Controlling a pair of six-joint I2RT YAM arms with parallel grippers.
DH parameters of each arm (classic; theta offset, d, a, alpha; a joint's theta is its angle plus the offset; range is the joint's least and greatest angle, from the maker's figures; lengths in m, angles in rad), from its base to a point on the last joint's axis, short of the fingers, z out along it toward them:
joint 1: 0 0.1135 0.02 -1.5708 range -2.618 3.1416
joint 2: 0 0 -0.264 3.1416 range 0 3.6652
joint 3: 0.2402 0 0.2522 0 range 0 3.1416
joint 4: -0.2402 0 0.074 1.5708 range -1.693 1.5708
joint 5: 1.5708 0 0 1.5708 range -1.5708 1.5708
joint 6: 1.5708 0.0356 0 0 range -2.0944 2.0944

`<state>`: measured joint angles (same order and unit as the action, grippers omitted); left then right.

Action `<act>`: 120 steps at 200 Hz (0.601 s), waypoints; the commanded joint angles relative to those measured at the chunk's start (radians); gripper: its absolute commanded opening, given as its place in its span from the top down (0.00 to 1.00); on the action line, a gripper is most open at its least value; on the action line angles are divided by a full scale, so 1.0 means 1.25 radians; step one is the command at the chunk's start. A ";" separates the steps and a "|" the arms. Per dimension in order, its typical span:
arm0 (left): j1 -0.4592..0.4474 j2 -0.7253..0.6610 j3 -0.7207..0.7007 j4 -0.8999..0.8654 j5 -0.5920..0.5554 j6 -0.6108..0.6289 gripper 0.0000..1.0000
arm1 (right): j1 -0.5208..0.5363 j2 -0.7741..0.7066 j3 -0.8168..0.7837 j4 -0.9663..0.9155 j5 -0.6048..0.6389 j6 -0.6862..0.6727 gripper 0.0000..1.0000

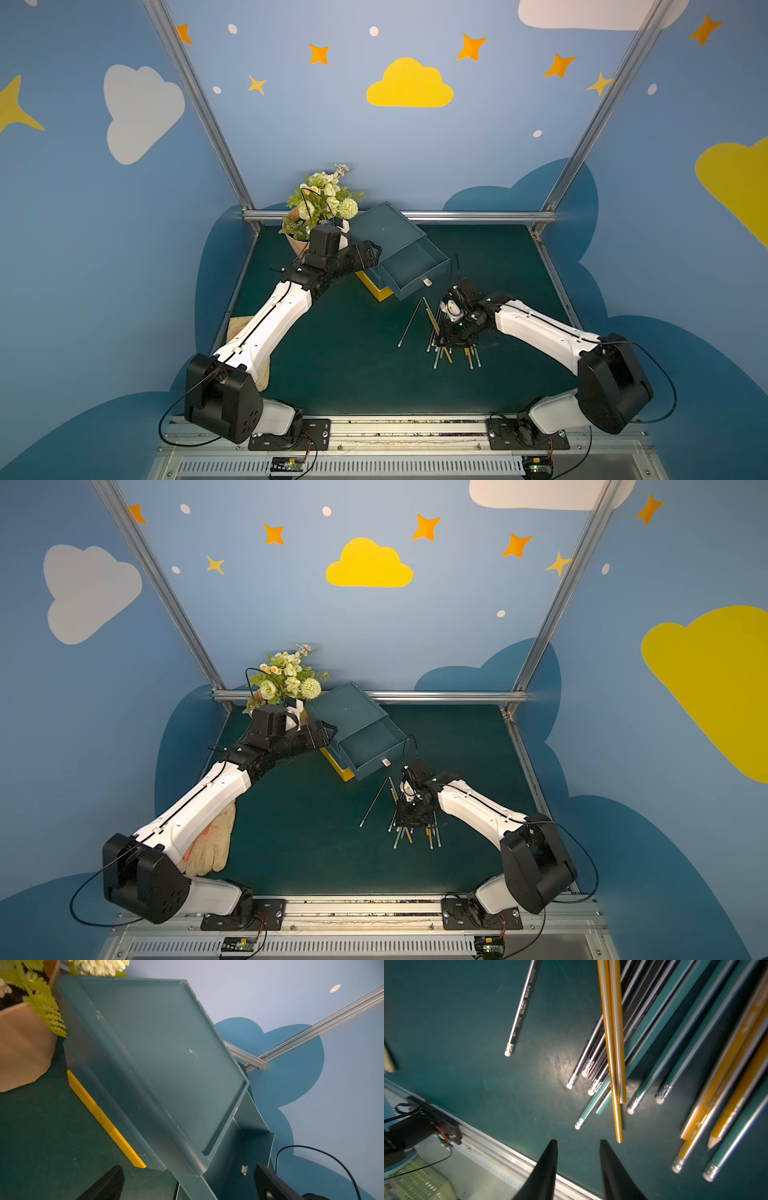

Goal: Please place the pencils in the drawer according to their color
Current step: Pick up the pencil from the center of the board.

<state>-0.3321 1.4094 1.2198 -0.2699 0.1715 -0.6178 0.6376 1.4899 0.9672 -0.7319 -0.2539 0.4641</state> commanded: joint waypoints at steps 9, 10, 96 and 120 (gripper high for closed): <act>-0.001 -0.007 -0.006 -0.004 0.006 0.005 0.00 | 0.017 0.051 0.050 -0.020 0.072 -0.041 0.69; -0.001 -0.006 -0.006 -0.004 0.006 0.005 0.00 | 0.016 0.052 0.051 -0.020 0.073 -0.041 0.69; -0.001 -0.003 -0.017 0.007 0.006 0.003 0.00 | 0.015 0.174 0.136 -0.005 0.100 -0.076 0.75; -0.002 -0.003 -0.019 0.009 0.005 0.003 0.00 | 0.015 0.194 0.135 0.002 0.098 -0.076 0.76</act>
<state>-0.3325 1.4097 1.2018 -0.2687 0.1719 -0.6178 0.6556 1.7042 1.1198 -0.7246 -0.1390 0.3828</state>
